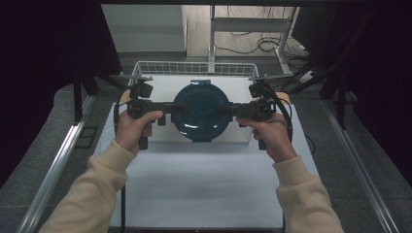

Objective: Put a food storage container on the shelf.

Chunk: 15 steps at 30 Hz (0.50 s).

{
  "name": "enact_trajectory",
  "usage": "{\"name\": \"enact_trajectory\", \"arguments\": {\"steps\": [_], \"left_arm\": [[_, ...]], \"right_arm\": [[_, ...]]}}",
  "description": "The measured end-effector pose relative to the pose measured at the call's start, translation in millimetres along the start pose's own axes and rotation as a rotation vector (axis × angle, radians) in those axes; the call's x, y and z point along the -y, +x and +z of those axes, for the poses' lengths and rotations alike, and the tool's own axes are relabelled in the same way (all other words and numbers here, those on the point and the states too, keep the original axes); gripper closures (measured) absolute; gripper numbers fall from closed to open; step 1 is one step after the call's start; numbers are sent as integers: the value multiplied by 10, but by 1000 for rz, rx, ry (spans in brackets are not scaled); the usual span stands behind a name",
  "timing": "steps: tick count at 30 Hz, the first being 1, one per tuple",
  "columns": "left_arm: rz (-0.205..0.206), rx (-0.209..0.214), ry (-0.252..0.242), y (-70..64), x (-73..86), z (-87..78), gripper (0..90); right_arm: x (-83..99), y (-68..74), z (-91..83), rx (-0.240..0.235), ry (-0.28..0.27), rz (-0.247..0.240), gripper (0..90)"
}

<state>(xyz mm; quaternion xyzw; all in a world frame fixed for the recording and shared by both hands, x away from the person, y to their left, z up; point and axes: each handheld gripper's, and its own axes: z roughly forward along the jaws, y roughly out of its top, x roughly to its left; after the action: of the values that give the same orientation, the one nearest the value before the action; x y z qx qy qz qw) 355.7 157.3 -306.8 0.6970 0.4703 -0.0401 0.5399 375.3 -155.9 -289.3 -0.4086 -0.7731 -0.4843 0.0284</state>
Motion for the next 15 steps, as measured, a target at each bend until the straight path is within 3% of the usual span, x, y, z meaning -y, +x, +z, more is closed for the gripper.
{"name": "enact_trajectory", "arguments": {"steps": [15], "left_arm": [[-2,5,-18,133,-503,-13,372]], "right_arm": [[-520,-86,43,-9,0,-19,414]]}}
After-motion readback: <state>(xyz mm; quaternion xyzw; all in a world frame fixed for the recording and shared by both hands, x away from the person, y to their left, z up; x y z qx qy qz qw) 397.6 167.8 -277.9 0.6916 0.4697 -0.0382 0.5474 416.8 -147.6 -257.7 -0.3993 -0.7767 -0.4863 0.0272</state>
